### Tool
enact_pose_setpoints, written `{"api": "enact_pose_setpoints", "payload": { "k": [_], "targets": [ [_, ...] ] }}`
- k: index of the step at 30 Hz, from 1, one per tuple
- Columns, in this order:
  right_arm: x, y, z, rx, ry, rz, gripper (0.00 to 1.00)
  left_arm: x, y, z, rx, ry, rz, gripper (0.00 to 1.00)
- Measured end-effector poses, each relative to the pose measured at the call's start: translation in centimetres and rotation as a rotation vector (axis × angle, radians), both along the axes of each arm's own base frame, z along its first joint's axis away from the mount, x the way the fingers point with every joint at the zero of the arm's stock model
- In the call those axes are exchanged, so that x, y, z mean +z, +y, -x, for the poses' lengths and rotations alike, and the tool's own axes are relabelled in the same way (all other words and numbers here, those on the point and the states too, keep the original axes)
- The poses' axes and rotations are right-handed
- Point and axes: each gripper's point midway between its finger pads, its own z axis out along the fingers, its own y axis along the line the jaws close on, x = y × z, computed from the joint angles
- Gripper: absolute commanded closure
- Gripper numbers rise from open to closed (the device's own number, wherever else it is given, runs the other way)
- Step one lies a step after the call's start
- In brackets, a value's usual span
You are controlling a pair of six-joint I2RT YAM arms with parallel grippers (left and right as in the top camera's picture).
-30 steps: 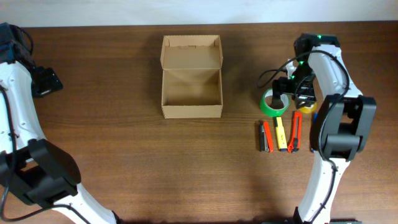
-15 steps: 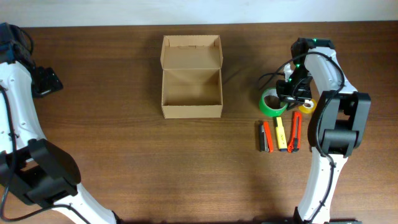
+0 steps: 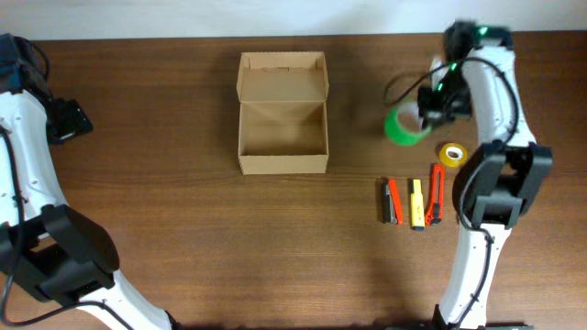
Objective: Pack container
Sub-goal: 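Carry the green tape roll with the right gripper into the box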
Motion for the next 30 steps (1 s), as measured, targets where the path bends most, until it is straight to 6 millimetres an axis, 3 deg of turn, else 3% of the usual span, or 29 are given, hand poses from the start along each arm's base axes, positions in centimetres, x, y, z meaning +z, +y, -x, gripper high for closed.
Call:
{"api": "enact_pose_setpoints", "payload": {
  "k": [2,4,7,9,11,12,13,15,16,17,19,20,22,30],
  "targets": [
    [4.8,0.1,-1.4,0.002,-0.127,0.011,0.96,0.0,0.0,-0.1,0.000,-0.002,-0.002,0.00],
    [10.3,1.4,-2.7,0.020,-0.302,0.020,0.96,0.0,0.0,0.0,0.000,-0.001,-0.002,0.00],
    [15.8,7.0,-3.6,0.120,-0.501,0.004,0.96,0.0,0.0,0.0,0.000,-0.001,-0.002,0.00],
    [18.7,11.8,-2.3,0.197,-0.576,-0.004,0.97,0.0,0.0,0.0,0.000,-0.001,-0.001,0.00],
    [23.4,17.0,-0.3,0.282,-0.723,-0.006,0.96,0.0,0.0,0.0,0.000,-0.001,-0.001,0.00],
    [27.5,19.9,1.6,0.322,-0.855,-0.019,0.97,0.0,0.0,0.0,0.000,-0.001,-0.001,0.00],
    [30.1,21.3,3.7,0.354,-0.921,-0.042,0.96,0.0,0.0,0.0,0.000,-0.001,-0.001,0.00],
    [32.7,20.9,5.9,0.353,-0.971,-0.066,0.96,0.0,0.0,0.0,0.000,-0.001,-0.001,0.00],
    [32.2,20.5,5.7,0.344,-0.953,-0.060,0.96,0.0,0.0,0.0,0.000,-0.001,-0.001,0.00],
    [30.5,20.5,5.1,0.343,-0.898,-0.047,0.96,0.0,0.0,0.0,0.000,-0.001,-0.001,0.00],
    [23.5,22.0,2.8,0.378,-0.713,-0.028,0.96,0.0,0.0,0.0,0.000,-0.001,-0.002,0.00],
    [21.2,22.5,2.2,0.391,-0.652,-0.021,0.96,0.0,0.0,0.0,0.000,-0.001,-0.001,0.00],
    [14.6,23.5,1.1,0.423,-0.489,-0.007,0.96,0.0,0.0,0.0,0.000,-0.001,-0.001,0.00],
    [4.2,25.5,0.0,0.471,-0.264,-0.011,0.96,0.0,0.0,0.0,0.000,-0.001,-0.002,0.00]
  ]
}}
